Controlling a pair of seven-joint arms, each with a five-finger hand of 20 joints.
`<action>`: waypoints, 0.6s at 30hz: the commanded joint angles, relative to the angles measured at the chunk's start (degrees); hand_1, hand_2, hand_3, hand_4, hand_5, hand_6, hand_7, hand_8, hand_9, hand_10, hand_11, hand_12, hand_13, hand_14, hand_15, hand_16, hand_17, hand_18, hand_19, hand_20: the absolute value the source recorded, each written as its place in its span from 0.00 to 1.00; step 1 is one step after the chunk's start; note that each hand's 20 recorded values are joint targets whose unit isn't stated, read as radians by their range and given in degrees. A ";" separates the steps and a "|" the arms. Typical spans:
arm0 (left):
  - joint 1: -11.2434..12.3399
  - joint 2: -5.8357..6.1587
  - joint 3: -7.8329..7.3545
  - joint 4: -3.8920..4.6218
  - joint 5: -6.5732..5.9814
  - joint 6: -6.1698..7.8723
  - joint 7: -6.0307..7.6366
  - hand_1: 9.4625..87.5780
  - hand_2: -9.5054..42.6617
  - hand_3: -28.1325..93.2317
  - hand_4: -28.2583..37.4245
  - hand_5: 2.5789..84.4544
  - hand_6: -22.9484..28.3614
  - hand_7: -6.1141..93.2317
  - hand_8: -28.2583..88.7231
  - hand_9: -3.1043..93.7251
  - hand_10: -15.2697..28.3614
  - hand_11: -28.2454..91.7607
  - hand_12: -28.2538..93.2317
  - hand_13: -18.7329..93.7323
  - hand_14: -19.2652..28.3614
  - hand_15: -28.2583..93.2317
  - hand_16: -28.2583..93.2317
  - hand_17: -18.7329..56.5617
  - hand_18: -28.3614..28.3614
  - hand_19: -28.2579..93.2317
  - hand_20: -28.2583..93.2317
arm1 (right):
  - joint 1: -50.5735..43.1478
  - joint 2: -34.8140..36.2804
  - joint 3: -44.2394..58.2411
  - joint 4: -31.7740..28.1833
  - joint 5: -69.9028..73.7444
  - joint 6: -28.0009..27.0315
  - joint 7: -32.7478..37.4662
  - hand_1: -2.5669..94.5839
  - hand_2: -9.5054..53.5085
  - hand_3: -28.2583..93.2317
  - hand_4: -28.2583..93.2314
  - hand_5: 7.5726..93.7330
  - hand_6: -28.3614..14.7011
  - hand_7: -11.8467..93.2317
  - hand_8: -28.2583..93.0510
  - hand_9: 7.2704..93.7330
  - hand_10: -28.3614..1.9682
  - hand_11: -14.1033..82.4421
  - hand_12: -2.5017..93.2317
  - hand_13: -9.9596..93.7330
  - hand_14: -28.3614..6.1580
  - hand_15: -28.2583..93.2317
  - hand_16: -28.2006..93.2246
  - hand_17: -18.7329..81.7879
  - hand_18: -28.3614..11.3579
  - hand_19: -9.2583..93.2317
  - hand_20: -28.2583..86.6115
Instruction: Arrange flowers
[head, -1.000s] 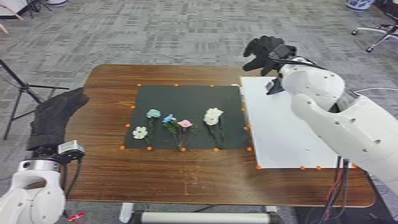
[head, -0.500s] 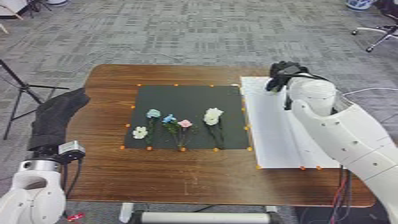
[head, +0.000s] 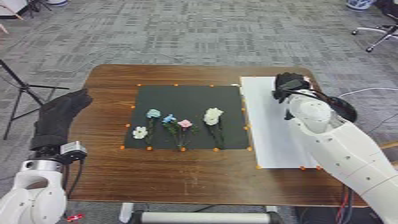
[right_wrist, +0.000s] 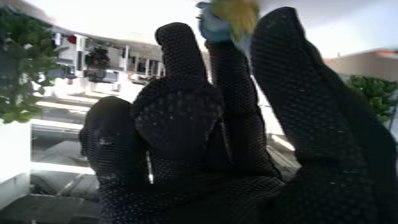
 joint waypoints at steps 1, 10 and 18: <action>0.13 -0.53 -0.06 -0.17 0.02 -0.60 -0.04 0.21 0.14 0.81 0.04 0.64 0.40 0.23 0.16 0.54 0.66 0.41 0.33 0.49 0.77 0.40 0.25 0.28 0.75 0.34 0.38 | -1.43 -0.14 0.30 1.81 -0.91 3.91 -0.49 0.57 0.00 0.73 0.07 0.65 0.69 0.30 0.26 0.76 0.54 0.33 0.22 0.93 0.74 0.75 0.46 0.76 0.31 1.00 0.70; 1.34 -0.38 -1.06 -1.01 -0.07 -0.25 -0.14 0.20 0.14 0.81 0.05 0.64 0.40 0.23 0.16 0.54 0.67 0.41 0.33 0.49 0.77 0.40 0.25 0.28 0.75 0.34 0.38 | 1.57 6.03 -4.34 -5.52 6.76 11.97 0.16 0.63 0.00 0.70 0.09 0.81 0.69 0.31 0.30 0.92 0.62 0.27 0.35 0.96 0.75 0.74 0.47 0.78 0.31 1.00 0.71; 1.45 0.18 -1.09 -1.35 0.08 0.15 -0.27 0.20 0.14 0.81 0.05 0.64 0.40 0.23 0.16 0.54 0.67 0.41 0.33 0.49 0.77 0.40 0.25 0.28 0.75 0.34 0.38 | 0.01 15.00 -6.40 -22.22 16.04 9.97 0.52 0.63 0.00 0.70 0.09 0.83 0.67 0.31 0.30 0.93 0.60 0.27 0.36 0.96 0.75 0.74 0.47 0.78 0.32 1.00 0.71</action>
